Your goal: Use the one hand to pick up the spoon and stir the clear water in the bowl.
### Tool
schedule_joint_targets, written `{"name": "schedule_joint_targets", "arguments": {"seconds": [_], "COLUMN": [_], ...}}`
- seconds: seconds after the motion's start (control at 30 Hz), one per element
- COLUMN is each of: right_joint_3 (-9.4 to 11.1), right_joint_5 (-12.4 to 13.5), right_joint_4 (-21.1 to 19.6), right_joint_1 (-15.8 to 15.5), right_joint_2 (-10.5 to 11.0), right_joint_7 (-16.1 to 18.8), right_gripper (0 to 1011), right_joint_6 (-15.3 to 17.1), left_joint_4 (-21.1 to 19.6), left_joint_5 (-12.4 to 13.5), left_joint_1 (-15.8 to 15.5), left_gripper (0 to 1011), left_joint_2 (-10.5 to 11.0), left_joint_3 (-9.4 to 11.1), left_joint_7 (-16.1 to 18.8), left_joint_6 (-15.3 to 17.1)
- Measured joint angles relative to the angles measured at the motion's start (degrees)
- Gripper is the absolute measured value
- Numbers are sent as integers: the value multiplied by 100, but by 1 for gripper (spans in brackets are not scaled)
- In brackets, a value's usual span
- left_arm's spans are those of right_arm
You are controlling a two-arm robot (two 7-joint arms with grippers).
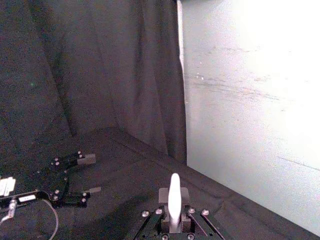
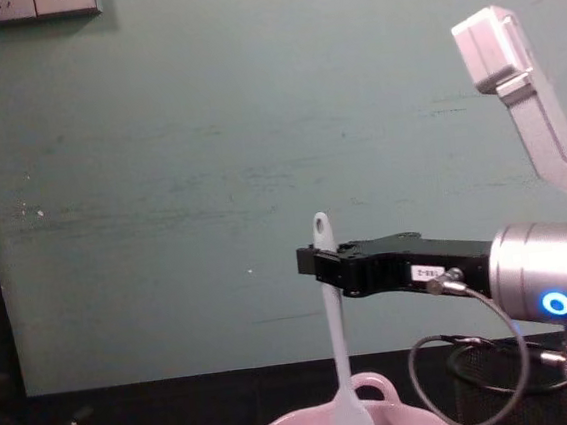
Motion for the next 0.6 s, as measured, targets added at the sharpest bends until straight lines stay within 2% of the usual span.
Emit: {"name": "schedule_joint_targets", "arguments": {"seconds": [0.33,0.6], "right_joint_3": [40,-101], "right_joint_5": [-12,-29], "right_joint_4": [-490,-780], "right_joint_1": [-302,-456], "right_joint_2": [235,261], "right_joint_7": [-49,0], "right_gripper": [116,116], "right_joint_6": [157,202], "left_joint_4": [0,0], "left_joint_5": [0,0], "left_joint_1": [0,0], "left_gripper": [1011,1011], "left_joint_2": [0,0], "left_joint_3": [0,0], "left_joint_7": [0,0], "left_joint_6": [0,0]}}
